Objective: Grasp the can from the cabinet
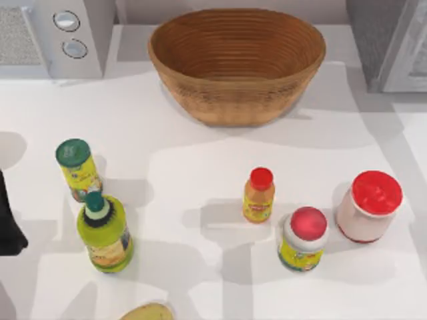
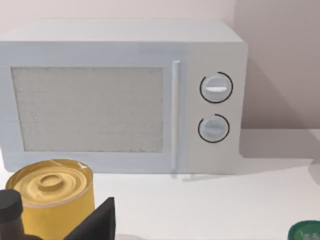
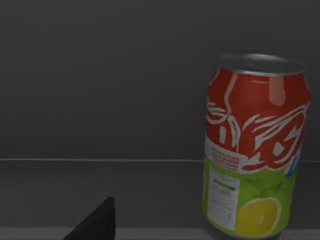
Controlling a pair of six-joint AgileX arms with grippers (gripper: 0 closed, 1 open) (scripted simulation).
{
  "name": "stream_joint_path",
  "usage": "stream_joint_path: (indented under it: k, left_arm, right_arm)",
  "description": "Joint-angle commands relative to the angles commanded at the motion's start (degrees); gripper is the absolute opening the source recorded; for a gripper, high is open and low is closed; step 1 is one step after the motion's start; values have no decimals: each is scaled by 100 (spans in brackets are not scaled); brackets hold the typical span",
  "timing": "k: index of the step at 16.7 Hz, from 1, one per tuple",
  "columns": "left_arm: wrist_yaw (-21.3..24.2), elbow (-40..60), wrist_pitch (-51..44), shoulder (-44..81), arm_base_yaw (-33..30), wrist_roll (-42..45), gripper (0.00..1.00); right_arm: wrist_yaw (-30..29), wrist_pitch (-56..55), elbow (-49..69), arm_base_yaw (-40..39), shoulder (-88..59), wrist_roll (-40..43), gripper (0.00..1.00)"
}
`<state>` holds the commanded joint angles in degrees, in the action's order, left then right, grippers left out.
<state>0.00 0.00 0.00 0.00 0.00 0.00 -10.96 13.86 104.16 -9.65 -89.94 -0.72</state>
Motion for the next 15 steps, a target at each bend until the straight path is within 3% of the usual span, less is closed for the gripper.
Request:
stream_joint_path:
  k: [6,15]
  left_arm:
    - [0,0,0,0,0,0,100]
    - [0,0,0,0,0,0,100]
  right_arm:
    - [2,8,58,-13,-68,-1,100]
    - [143,190,1515,164,-1321,2,100]
